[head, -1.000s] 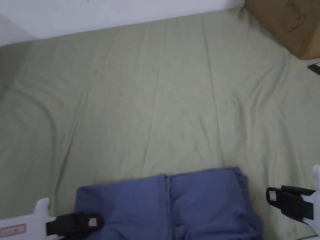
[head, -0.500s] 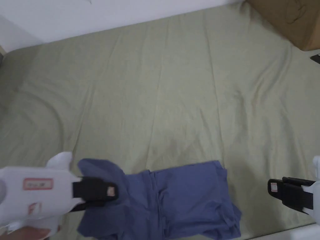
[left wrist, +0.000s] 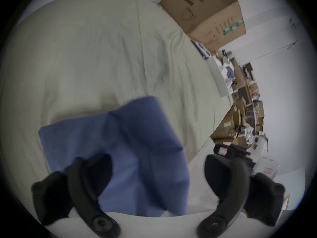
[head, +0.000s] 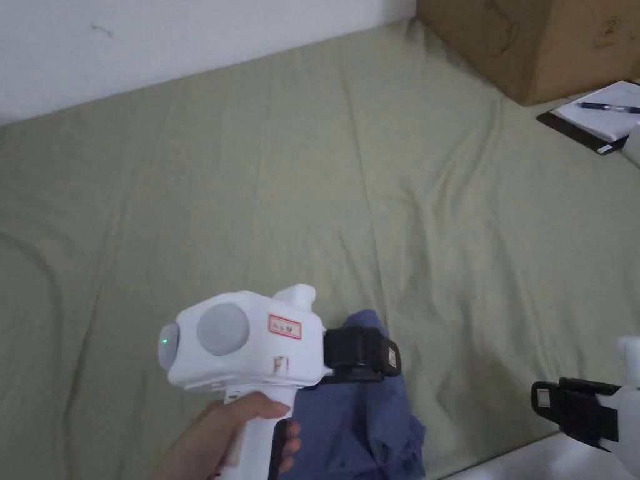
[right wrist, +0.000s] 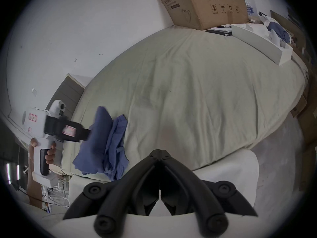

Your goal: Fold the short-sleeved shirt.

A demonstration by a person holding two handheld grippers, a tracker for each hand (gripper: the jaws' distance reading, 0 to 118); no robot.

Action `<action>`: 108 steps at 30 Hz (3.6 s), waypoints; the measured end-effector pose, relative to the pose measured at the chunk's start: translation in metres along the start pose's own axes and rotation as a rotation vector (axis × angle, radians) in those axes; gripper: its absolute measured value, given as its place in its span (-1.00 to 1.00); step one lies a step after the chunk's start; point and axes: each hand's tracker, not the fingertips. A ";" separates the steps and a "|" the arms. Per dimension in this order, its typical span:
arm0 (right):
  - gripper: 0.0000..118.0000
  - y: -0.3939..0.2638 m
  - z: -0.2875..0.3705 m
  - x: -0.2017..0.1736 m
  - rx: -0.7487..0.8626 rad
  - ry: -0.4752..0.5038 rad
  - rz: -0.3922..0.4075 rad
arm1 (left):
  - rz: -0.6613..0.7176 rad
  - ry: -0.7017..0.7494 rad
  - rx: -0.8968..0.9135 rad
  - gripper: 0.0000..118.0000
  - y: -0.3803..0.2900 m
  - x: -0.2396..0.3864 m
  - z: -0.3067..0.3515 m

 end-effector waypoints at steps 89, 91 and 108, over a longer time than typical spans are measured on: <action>-1.00 0.030 -0.060 -0.183 0.411 -0.004 0.426 | 0.322 -0.197 0.072 -0.62 -0.045 -0.189 0.062; -1.00 0.034 -0.058 -0.195 0.453 -0.008 0.423 | 0.322 -0.125 0.092 -0.62 -0.046 -0.212 0.094; -1.00 0.045 -0.088 -0.250 0.370 -0.121 0.512 | 0.366 0.642 0.085 -0.56 -0.037 -0.427 0.303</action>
